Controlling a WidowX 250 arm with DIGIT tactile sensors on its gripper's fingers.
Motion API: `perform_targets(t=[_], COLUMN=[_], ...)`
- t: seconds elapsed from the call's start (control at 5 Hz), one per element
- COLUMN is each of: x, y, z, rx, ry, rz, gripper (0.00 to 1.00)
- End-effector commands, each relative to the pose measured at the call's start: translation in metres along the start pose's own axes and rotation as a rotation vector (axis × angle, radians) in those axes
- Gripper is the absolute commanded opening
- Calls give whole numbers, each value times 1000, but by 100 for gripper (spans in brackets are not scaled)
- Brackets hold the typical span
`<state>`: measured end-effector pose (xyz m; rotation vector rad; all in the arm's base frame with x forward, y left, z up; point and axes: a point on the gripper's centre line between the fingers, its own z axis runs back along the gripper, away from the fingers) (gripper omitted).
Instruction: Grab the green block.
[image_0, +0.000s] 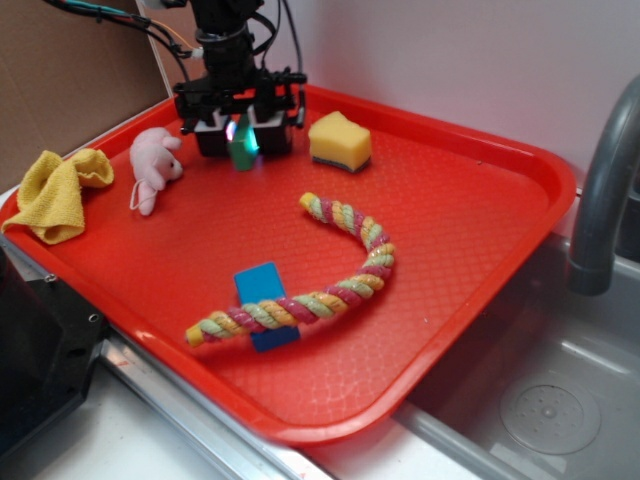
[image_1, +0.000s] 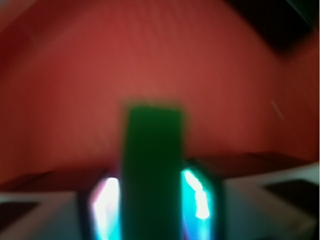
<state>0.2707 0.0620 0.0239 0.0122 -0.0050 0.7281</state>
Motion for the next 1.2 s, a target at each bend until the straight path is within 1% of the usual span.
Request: perform_targets(t=[0.0, 0.2, 0.4, 0.6, 0.8, 1.0], x=[-27, -65, -101, -129, -126, -116], y=[33, 40, 38, 44, 45, 45], z=[116, 167, 197, 219, 219, 211], rx=[-123, -67, -48, -89, -85, -103], ry=[-51, -80, -125, -143, -139, -87], rz=[-400, -535, -646, -705, -691, -673], gripper=[0, 0, 0, 0, 0, 0])
